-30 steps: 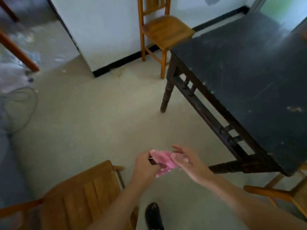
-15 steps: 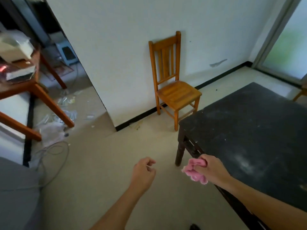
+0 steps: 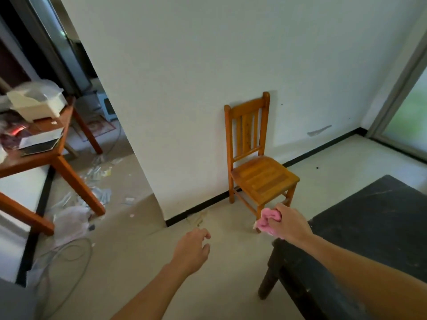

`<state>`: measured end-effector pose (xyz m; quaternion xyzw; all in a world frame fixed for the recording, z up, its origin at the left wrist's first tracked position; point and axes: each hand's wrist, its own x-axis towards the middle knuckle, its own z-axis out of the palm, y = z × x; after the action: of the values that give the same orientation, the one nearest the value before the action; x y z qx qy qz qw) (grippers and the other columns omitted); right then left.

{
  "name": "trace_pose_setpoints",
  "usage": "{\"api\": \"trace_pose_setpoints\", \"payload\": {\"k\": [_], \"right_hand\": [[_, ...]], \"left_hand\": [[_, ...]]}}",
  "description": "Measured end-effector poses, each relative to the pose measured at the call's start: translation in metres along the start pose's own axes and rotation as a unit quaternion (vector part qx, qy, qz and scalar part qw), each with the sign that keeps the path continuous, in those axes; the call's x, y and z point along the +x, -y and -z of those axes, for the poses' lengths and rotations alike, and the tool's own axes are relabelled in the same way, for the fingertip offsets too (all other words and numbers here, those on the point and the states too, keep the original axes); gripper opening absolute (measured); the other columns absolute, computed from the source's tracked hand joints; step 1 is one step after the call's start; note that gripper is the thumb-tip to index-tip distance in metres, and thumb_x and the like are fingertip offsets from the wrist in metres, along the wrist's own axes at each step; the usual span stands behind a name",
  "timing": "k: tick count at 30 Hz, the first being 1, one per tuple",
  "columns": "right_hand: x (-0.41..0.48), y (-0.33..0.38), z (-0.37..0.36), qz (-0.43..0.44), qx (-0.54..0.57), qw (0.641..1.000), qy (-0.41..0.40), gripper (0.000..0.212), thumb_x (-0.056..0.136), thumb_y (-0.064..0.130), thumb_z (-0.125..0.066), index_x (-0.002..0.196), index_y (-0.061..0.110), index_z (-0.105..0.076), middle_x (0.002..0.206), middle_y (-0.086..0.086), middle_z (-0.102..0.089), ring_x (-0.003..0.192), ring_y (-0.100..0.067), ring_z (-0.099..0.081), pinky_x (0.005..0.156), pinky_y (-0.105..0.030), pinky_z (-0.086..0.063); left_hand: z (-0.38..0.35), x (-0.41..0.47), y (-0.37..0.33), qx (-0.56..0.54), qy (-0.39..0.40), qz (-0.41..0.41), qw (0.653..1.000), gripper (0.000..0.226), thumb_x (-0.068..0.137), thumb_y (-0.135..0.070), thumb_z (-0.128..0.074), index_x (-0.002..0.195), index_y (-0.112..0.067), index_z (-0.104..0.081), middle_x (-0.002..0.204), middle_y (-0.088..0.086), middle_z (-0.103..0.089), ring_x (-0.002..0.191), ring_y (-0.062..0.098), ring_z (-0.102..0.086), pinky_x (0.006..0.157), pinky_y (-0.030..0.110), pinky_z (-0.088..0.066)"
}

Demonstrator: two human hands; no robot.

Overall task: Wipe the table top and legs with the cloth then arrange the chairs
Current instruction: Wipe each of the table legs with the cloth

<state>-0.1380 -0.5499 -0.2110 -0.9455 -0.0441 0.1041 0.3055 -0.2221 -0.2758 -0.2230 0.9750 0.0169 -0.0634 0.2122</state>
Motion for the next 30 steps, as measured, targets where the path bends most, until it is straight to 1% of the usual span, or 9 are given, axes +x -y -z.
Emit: {"api": "trace_pose_setpoints", "payload": {"k": [5,8,10,14,17,21,23,27,30], "right_hand": [[0.068,0.018,-0.004,-0.054,0.007,0.998,-0.044,0.017,0.089,0.043,-0.063,0.08,0.04,-0.049,0.073,0.004,-0.063,0.071,-0.012,-0.062,0.055,-0.009,-0.041],[0.093,0.029,-0.006,-0.079,0.053,0.994,-0.047,0.029,0.082,0.056,-0.067,0.075,0.03,-0.056,0.068,0.011,-0.066,0.067,-0.006,-0.064,0.063,-0.014,-0.048],[0.102,0.033,-0.006,-0.12,0.052,0.989,-0.069,0.026,0.084,0.048,-0.069,0.079,0.025,-0.057,0.07,0.01,-0.065,0.069,-0.001,-0.062,0.065,-0.019,-0.047],[0.117,0.012,-0.008,-0.194,0.041,0.974,-0.113,0.025,0.084,0.041,-0.073,0.079,0.027,-0.053,0.072,0.013,-0.062,0.068,0.0,-0.059,0.061,-0.018,-0.043],[0.138,-0.017,-0.01,-0.246,0.062,0.956,-0.145,0.027,0.081,0.043,-0.074,0.076,0.028,-0.053,0.072,0.012,-0.064,0.067,-0.003,-0.061,0.067,-0.027,-0.054],[0.165,-0.035,-0.019,-0.286,0.089,0.939,-0.166,0.024,0.082,0.041,-0.075,0.077,0.029,-0.054,0.071,0.013,-0.06,0.067,0.002,-0.056,0.058,-0.017,-0.04],[0.174,-0.035,-0.03,-0.306,0.117,0.929,-0.173,0.022,0.082,0.04,-0.075,0.078,0.029,-0.056,0.072,0.012,-0.062,0.069,0.002,-0.057,0.059,-0.014,-0.037],[0.18,-0.02,-0.055,-0.344,0.17,0.903,-0.191,0.019,0.081,0.037,-0.076,0.077,0.029,-0.059,0.074,0.013,-0.066,0.071,0.004,-0.061,0.066,-0.015,-0.044],[0.18,-0.018,-0.087,-0.388,0.192,0.877,-0.211,0.017,0.08,0.044,-0.075,0.083,0.032,-0.063,0.078,0.016,-0.069,0.076,0.004,-0.065,0.075,-0.023,-0.054]], "left_hand": [[0.035,0.096,0.039,0.051,0.028,-0.092,0.994,0.026,0.096,-0.027,-0.047,0.121,-0.024,-0.053,0.124,-0.002,-0.052,0.112,0.016,-0.052,0.086,0.026,-0.038],[0.059,0.155,0.043,0.088,0.048,-0.157,0.983,0.027,0.098,-0.025,-0.043,0.123,-0.023,-0.052,0.122,-0.001,-0.05,0.109,0.017,-0.052,0.082,0.025,-0.037],[0.07,0.192,0.036,0.108,0.061,-0.195,0.973,0.03,0.098,-0.025,-0.042,0.125,-0.021,-0.052,0.123,-0.001,-0.05,0.11,0.018,-0.052,0.085,0.029,-0.041],[0.066,0.259,0.012,0.117,0.08,-0.273,0.952,0.03,0.097,-0.025,-0.043,0.125,-0.021,-0.052,0.122,-0.002,-0.049,0.107,0.016,-0.053,0.084,0.028,-0.043],[0.047,0.305,-0.009,0.109,0.103,-0.328,0.933,0.029,0.096,-0.027,-0.046,0.123,-0.024,-0.054,0.118,-0.006,-0.05,0.101,0.011,-0.053,0.082,0.023,-0.044],[0.017,0.357,-0.026,0.114,0.149,-0.383,0.905,0.025,0.094,-0.028,-0.05,0.118,-0.025,-0.056,0.111,-0.008,-0.05,0.094,0.007,-0.052,0.082,0.025,-0.049],[0.005,0.378,-0.029,0.125,0.175,-0.416,0.884,0.023,0.095,-0.029,-0.049,0.117,-0.025,-0.056,0.111,-0.008,-0.051,0.095,0.007,-0.05,0.083,0.025,-0.049],[-0.01,0.413,-0.027,0.134,0.226,-0.462,0.847,0.026,0.096,-0.031,-0.048,0.12,-0.025,-0.054,0.114,-0.008,-0.051,0.099,0.008,-0.05,0.086,0.028,-0.049],[-0.025,0.437,-0.022,0.142,0.258,-0.513,0.806,0.031,0.096,-0.033,-0.047,0.125,-0.025,-0.052,0.118,-0.007,-0.05,0.102,0.01,-0.051,0.087,0.026,-0.046]]}}
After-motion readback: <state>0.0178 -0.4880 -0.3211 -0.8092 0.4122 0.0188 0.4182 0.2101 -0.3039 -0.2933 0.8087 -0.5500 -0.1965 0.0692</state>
